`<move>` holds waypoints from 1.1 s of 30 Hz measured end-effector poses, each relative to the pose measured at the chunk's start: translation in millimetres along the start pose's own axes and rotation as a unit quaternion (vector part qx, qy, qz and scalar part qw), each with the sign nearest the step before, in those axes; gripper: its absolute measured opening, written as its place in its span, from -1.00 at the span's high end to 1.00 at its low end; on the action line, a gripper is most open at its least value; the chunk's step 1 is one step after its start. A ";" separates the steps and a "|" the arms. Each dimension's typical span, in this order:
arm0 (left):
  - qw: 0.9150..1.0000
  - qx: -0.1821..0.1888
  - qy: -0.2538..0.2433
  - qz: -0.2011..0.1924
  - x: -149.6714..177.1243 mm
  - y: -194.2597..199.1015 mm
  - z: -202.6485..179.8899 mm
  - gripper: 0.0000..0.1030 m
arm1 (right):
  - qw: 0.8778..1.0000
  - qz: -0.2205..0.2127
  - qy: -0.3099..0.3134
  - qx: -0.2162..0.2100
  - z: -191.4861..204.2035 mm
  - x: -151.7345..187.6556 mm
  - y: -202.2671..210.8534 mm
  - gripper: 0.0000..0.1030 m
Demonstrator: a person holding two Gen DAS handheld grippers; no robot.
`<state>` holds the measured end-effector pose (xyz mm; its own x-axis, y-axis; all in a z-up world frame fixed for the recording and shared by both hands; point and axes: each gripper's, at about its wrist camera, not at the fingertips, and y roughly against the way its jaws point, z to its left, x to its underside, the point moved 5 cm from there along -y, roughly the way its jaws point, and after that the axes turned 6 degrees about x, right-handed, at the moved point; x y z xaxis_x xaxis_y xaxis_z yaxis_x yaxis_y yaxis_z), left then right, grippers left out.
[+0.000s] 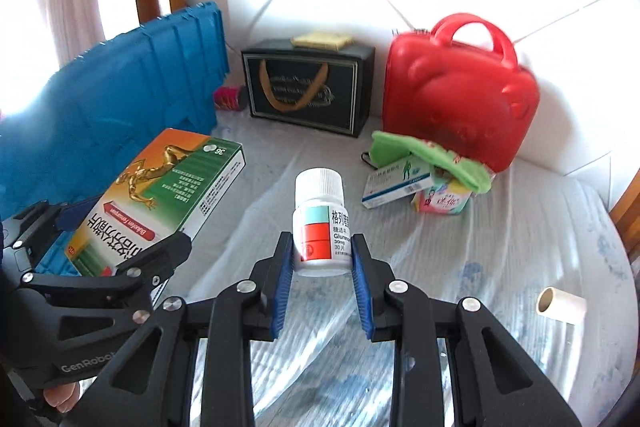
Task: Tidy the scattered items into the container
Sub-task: 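Carry the box into the crate with the left tool while the right tool drops the pill bottle in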
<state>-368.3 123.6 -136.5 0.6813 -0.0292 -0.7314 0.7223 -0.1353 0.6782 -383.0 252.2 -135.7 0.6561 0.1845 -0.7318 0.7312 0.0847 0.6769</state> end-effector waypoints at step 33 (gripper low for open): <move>0.967 -0.207 0.066 -0.136 -40.6 229.9 337.8 -0.68 | 0.968 -0.160 0.093 -0.172 345.6 -132.8 144.0 0.46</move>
<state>-270.0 -240.9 25.2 0.4496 0.0824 -0.8894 0.8432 0.2894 0.4530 -300.2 -98.5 31.5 0.3375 0.2654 -0.9031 0.7654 0.4811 0.4274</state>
